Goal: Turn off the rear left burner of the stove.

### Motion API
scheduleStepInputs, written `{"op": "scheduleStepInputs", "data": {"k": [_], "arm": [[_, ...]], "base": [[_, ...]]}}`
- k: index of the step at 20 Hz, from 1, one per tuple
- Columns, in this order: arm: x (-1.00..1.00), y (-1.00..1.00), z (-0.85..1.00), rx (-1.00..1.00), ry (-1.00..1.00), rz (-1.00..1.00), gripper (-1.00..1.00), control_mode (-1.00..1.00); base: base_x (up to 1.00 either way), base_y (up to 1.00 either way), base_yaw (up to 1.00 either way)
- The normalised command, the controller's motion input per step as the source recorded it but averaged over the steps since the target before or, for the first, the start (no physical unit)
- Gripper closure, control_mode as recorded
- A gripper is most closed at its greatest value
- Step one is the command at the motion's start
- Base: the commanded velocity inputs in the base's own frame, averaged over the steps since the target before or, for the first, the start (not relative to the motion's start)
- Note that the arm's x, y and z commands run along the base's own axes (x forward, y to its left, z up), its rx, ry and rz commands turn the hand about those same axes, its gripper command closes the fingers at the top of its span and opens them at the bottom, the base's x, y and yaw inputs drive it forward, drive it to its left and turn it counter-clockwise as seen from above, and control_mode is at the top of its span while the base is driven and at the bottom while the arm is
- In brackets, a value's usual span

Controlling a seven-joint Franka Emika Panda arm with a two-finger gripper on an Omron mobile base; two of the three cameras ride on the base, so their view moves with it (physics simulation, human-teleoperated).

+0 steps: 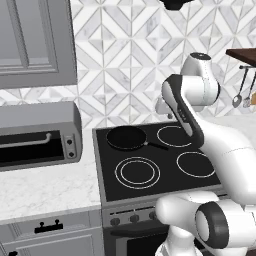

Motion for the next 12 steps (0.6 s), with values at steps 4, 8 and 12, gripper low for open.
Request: {"op": "scheduleStepInputs", "data": {"k": [4, 8, 12], "arm": [[-0.06, 0.0, 0.0, 0.0, 0.01, 0.0, -1.0, -1.0], [-0.29, 0.0, -0.03, 0.0, 0.0, 0.0, -1.0, -1.0], [-0.3, 0.04, 0.0, -0.01, 0.0, 0.0, -1.0, -1.0]], "base": [[0.0, 0.0, 0.0], [0.0, 0.0, 0.0], [0.0, 0.0, 0.0]]}}
